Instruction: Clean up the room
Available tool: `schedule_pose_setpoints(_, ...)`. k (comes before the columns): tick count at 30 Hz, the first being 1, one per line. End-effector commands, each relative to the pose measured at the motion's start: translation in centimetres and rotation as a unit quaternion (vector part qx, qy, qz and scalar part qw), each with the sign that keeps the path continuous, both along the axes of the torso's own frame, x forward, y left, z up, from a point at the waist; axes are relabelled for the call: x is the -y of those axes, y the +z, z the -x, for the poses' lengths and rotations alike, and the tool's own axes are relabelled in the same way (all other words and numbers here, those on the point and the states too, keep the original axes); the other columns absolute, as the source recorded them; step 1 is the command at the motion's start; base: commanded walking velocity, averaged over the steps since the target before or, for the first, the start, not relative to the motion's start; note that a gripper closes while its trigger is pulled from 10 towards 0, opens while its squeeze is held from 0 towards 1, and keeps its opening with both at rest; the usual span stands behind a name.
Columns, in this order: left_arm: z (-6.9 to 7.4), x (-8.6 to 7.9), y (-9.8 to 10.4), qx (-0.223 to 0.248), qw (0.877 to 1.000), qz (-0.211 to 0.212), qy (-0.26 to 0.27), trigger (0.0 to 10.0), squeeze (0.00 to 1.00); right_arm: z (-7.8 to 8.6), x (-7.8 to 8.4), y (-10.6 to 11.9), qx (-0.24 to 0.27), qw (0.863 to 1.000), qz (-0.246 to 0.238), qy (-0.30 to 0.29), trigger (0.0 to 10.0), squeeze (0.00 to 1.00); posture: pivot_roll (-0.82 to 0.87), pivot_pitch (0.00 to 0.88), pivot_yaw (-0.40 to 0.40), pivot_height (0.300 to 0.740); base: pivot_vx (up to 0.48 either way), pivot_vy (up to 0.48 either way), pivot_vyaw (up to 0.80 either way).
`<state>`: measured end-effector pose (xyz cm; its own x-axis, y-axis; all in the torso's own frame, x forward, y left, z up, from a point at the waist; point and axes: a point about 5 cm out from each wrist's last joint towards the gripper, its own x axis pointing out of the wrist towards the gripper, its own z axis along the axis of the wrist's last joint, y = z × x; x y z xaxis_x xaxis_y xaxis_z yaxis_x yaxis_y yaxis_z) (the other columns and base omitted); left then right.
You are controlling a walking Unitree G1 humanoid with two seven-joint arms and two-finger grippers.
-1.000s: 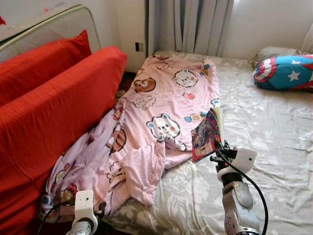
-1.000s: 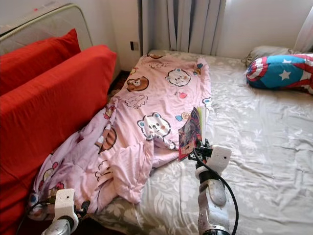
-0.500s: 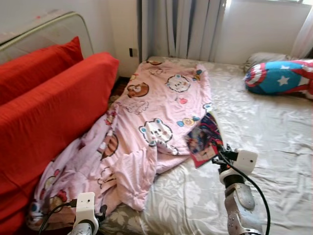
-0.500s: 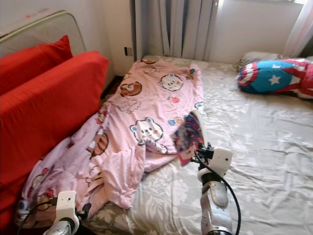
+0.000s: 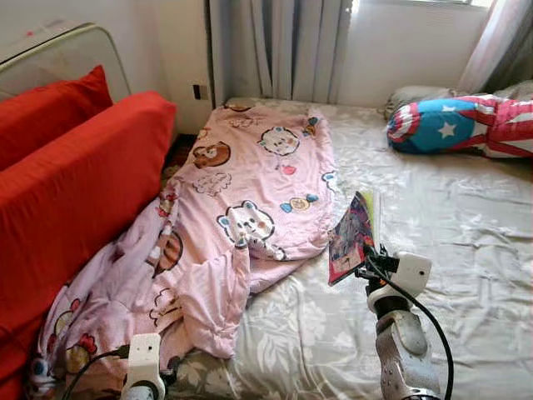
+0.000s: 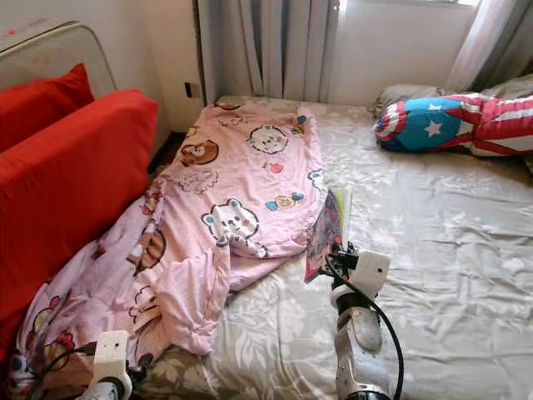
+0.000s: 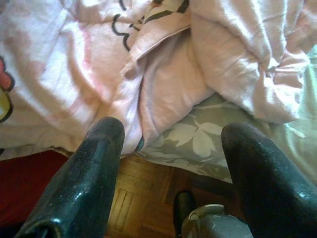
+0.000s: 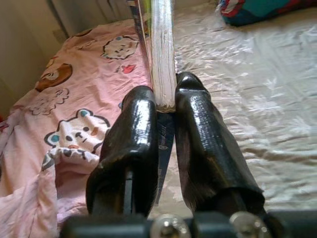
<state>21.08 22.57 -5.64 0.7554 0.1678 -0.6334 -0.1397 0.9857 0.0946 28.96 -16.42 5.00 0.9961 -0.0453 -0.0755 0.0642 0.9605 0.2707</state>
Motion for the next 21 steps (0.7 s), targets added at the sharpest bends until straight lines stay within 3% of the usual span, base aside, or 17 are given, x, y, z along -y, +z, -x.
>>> schedule_pose_setpoints(1,0.25,0.32,-0.32,-0.016,1.000,0.000,-0.009,10.0,0.00,-0.65,-0.17,0.99,0.024,1.000,-0.002,0.003,10.0,0.00,0.03,0.000,-0.040,0.729,0.000,0.000,-0.66)
schedule_pose_setpoints(5,0.25,0.40,-0.34,-0.016,1.000,0.001,-0.008,10.0,0.00,-0.75,-0.20,1.01,0.024,1.000,-0.001,0.002,10.0,0.00,0.04,0.000,-0.041,0.729,0.000,0.000,-0.66)
schedule_pose_setpoints(19,0.92,0.17,-0.67,-0.025,1.000,-0.005,-0.007,10.0,0.00,-1.01,-0.30,1.10,0.028,1.000,0.000,0.002,10.0,0.00,0.04,0.000,-0.043,0.729,0.000,0.000,0.00)
schedule_pose_setpoints(21,0.92,0.20,-0.68,-0.026,1.000,-0.006,-0.007,10.0,0.00,-1.06,-0.30,0.96,0.022,1.000,0.002,0.003,10.0,0.00,0.04,0.000,-0.044,0.729,0.000,0.000,-0.64)
